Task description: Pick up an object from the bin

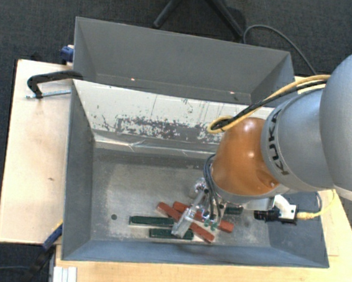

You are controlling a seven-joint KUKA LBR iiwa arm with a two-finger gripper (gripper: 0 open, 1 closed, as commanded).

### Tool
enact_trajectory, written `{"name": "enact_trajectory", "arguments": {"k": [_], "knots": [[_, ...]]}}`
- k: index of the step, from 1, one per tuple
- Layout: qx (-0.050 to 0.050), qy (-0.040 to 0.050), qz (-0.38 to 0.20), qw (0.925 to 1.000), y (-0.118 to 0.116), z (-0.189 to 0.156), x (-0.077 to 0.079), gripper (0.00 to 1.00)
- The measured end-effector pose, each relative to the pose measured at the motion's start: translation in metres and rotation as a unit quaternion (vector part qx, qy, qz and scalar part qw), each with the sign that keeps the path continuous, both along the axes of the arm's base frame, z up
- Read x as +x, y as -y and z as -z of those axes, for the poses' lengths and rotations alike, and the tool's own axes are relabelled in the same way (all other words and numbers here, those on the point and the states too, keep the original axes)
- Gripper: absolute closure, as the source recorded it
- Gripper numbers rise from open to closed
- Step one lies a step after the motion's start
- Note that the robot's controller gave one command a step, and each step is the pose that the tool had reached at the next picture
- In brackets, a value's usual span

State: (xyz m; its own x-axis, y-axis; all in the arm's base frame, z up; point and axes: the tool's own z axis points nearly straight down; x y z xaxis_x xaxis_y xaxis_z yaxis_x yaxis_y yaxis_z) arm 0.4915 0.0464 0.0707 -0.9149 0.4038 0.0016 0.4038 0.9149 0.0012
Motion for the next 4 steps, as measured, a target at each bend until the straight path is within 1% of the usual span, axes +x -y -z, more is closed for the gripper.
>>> {"name": "enact_trajectory", "arguments": {"k": [1, 2, 3, 4], "knots": [[0.0, 0.0025, 0.0, 1.0, -0.001, -0.001, 0.001, 1.0], [0.0, 0.0046, -0.001, 1.0, -0.002, -0.049, 0.003, 1.0], [0.0, 0.0024, -0.002, 1.0, -0.002, -0.051, 0.004, 1.0], [0.0, 0.0039, -0.002, 1.0, -0.003, -0.082, 0.005, 1.0]]}}
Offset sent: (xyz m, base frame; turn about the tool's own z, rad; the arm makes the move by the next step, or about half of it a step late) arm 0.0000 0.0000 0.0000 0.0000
